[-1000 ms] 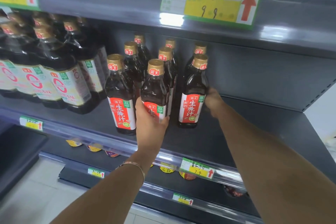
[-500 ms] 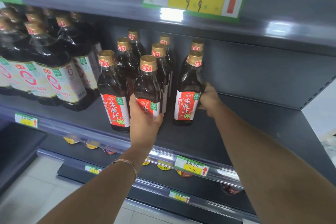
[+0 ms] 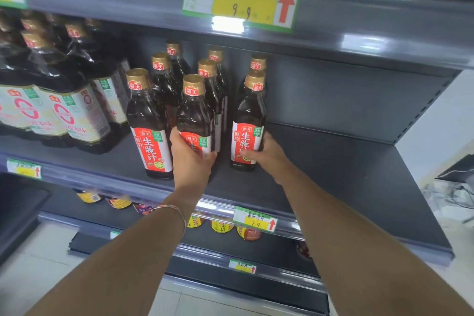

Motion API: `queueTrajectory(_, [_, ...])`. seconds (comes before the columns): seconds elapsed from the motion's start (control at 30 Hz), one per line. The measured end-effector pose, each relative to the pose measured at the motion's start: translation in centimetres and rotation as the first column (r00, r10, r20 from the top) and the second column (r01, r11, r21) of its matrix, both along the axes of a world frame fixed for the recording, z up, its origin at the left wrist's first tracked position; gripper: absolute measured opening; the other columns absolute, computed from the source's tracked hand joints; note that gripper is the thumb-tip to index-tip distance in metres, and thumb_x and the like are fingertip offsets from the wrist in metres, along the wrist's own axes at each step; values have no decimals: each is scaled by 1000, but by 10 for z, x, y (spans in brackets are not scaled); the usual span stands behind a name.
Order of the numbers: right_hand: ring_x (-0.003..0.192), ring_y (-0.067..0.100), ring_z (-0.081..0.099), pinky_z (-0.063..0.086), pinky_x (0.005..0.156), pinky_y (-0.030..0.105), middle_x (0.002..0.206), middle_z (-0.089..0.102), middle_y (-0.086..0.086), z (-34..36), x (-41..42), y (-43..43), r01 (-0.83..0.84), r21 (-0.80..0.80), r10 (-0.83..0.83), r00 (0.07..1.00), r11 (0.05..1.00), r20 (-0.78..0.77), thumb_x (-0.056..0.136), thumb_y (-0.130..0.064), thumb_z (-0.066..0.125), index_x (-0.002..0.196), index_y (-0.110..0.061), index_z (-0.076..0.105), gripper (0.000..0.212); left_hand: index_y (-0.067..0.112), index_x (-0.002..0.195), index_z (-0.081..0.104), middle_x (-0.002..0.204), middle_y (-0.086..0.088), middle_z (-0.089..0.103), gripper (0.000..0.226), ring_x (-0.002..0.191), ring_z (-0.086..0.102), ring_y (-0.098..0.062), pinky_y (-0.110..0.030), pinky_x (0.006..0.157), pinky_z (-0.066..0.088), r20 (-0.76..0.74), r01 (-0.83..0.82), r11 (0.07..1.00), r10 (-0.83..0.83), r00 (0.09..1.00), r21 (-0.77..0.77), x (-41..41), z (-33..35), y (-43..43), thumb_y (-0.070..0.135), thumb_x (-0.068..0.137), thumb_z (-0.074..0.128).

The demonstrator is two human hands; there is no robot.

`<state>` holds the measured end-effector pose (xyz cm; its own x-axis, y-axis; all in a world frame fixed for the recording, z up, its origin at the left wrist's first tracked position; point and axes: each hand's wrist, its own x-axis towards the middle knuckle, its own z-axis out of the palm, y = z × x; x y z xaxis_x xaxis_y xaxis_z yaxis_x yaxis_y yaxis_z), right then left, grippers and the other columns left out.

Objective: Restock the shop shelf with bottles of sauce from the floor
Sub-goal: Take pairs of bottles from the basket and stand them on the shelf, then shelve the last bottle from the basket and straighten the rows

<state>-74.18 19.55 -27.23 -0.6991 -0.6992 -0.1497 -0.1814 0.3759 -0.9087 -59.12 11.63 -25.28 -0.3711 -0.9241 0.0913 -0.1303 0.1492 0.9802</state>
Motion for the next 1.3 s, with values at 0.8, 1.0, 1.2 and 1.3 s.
queueTrajectory(0.8, [112,34,56,42,85,32,125,54,18,17,166,7,330,68,-298,908,941,-293,88,-19,61,121,-3,48,39,13,126,48,115,-8,63,42,107,58,-27,-32,86,45,368,222,974,-190,910,-47,168,-1,12,24,88,60])
queueTrajectory(1.0, [93,25,57,43,83,31,98,62,12,1,334,-35,80,72,-65,980,994,-188,84,-15,63,116,-8,53,34,23,118,51,105,-7,64,34,104,59,-31,-37,86,46,608,170,984,-100,787,-58,341,-20,-14,25,85,55])
queueTrajectory(1.2, [105,33,59,45,88,37,114,63,19,-30,486,-112,-301,282,370,899,911,-235,87,-16,61,116,-4,56,32,24,119,52,119,-1,60,30,113,55,-26,-33,91,41,797,40,993,63,601,-109,531,-48,-62,29,90,48])
queueTrajectory(1.3, [100,32,59,46,87,36,117,61,21,-53,558,-155,-427,343,517,823,837,-237,89,-15,58,122,-2,54,35,25,119,51,119,-2,60,31,108,58,-28,-32,81,45,831,-71,995,93,548,-65,613,-64,-83,27,88,49])
